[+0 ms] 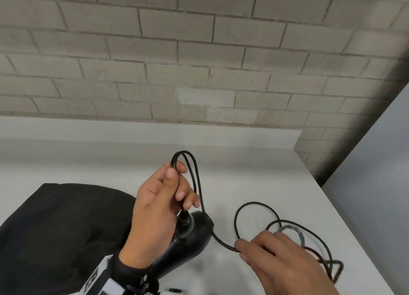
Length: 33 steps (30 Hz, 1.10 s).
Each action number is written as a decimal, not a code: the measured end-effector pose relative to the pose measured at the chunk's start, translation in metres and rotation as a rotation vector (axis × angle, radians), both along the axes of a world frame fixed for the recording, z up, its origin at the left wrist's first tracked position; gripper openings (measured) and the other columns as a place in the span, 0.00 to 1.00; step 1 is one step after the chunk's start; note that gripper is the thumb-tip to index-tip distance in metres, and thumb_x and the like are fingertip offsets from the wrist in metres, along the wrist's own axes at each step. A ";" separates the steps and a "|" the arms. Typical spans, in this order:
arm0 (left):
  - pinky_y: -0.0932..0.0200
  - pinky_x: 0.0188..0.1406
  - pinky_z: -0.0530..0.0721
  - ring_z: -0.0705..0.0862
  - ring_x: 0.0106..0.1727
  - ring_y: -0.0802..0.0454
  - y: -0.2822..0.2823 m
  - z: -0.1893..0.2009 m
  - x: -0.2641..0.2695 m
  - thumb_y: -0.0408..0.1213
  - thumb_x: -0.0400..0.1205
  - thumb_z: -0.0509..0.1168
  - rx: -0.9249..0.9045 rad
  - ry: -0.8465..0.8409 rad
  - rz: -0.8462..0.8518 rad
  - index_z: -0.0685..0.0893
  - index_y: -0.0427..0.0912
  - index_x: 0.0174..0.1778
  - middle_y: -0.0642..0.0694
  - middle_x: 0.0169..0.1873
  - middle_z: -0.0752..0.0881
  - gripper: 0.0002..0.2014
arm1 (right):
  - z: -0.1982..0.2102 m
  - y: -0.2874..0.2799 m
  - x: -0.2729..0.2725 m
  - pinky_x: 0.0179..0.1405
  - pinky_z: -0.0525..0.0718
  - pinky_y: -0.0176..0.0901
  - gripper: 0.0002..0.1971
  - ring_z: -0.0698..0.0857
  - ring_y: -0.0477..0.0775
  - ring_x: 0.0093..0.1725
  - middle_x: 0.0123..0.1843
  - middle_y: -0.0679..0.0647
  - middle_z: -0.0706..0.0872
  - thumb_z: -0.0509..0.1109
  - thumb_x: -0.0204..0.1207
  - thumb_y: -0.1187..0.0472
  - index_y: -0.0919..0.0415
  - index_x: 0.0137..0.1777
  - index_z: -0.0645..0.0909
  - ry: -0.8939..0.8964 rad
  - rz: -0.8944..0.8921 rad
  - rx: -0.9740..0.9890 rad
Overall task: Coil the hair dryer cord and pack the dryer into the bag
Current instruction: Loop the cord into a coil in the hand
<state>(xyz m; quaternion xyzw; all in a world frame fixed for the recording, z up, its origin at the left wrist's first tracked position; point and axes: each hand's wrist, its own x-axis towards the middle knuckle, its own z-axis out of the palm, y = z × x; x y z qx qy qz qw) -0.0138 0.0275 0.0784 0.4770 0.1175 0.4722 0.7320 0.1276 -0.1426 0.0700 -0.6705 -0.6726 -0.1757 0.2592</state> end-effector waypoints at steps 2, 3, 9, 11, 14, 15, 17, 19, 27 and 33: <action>0.55 0.36 0.85 0.78 0.26 0.51 -0.001 -0.001 0.000 0.59 0.77 0.72 0.060 0.030 -0.007 0.86 0.45 0.48 0.51 0.25 0.73 0.19 | 0.009 0.000 -0.002 0.21 0.76 0.33 0.12 0.77 0.51 0.27 0.32 0.46 0.79 0.65 0.71 0.62 0.45 0.50 0.78 0.021 0.037 0.044; 0.55 0.38 0.86 0.81 0.27 0.49 -0.002 -0.001 -0.001 0.60 0.77 0.71 0.089 0.052 -0.003 0.86 0.46 0.49 0.51 0.25 0.74 0.19 | 0.013 0.000 -0.003 0.22 0.78 0.36 0.13 0.78 0.53 0.28 0.33 0.47 0.79 0.66 0.72 0.63 0.46 0.52 0.79 0.058 0.066 0.064; 0.61 0.40 0.86 0.90 0.34 0.41 -0.008 -0.002 -0.001 0.52 0.84 0.64 0.217 0.141 -0.051 0.83 0.43 0.50 0.46 0.28 0.83 0.14 | 0.038 0.007 -0.006 0.28 0.78 0.40 0.07 0.78 0.48 0.35 0.37 0.45 0.77 0.66 0.79 0.57 0.44 0.53 0.80 0.234 0.174 0.057; 0.55 0.40 0.86 0.89 0.34 0.41 -0.011 -0.001 -0.001 0.56 0.83 0.65 0.250 0.171 -0.116 0.82 0.41 0.51 0.43 0.30 0.86 0.19 | 0.044 0.013 -0.003 0.33 0.76 0.34 0.06 0.77 0.44 0.37 0.38 0.44 0.77 0.64 0.83 0.54 0.44 0.54 0.81 0.273 0.203 0.063; 0.39 0.39 0.82 0.86 0.31 0.40 -0.016 -0.001 -0.002 0.58 0.83 0.63 0.310 0.217 -0.187 0.82 0.41 0.51 0.43 0.30 0.87 0.21 | 0.051 0.022 0.000 0.38 0.74 0.28 0.07 0.78 0.41 0.38 0.40 0.44 0.79 0.65 0.83 0.56 0.48 0.55 0.84 0.360 0.230 0.096; 0.39 0.37 0.81 0.84 0.30 0.41 -0.018 -0.001 -0.003 0.58 0.84 0.63 0.317 0.218 -0.214 0.81 0.41 0.51 0.43 0.29 0.87 0.20 | 0.052 0.025 0.000 0.39 0.73 0.27 0.07 0.78 0.40 0.38 0.40 0.44 0.79 0.66 0.83 0.58 0.50 0.54 0.85 0.388 0.232 0.117; 0.45 0.34 0.79 0.81 0.27 0.46 -0.021 -0.002 -0.002 0.56 0.85 0.63 0.295 0.192 -0.286 0.82 0.40 0.51 0.44 0.28 0.86 0.19 | 0.053 0.032 -0.001 0.40 0.72 0.23 0.06 0.78 0.38 0.38 0.40 0.44 0.81 0.68 0.82 0.60 0.53 0.54 0.86 0.417 0.228 0.159; 0.50 0.33 0.79 0.79 0.25 0.50 -0.022 -0.002 -0.002 0.54 0.85 0.64 0.259 0.159 -0.345 0.83 0.41 0.51 0.46 0.27 0.85 0.17 | 0.052 0.039 -0.002 0.40 0.71 0.21 0.07 0.78 0.36 0.38 0.40 0.43 0.81 0.67 0.82 0.60 0.55 0.52 0.87 0.438 0.211 0.183; 0.58 0.32 0.80 0.75 0.23 0.52 -0.019 -0.008 -0.005 0.49 0.83 0.69 0.097 0.047 -0.487 0.84 0.37 0.51 0.48 0.23 0.80 0.16 | 0.037 0.054 -0.006 0.44 0.75 0.21 0.10 0.82 0.41 0.50 0.53 0.41 0.80 0.61 0.84 0.53 0.50 0.57 0.82 0.544 0.124 0.186; 0.61 0.27 0.77 0.70 0.20 0.56 -0.017 -0.008 -0.008 0.48 0.84 0.68 0.025 -0.003 -0.584 0.84 0.36 0.50 0.52 0.20 0.76 0.16 | 0.026 0.054 -0.002 0.63 0.72 0.27 0.19 0.75 0.38 0.69 0.65 0.26 0.73 0.43 0.82 0.33 0.29 0.71 0.60 0.507 0.165 -0.177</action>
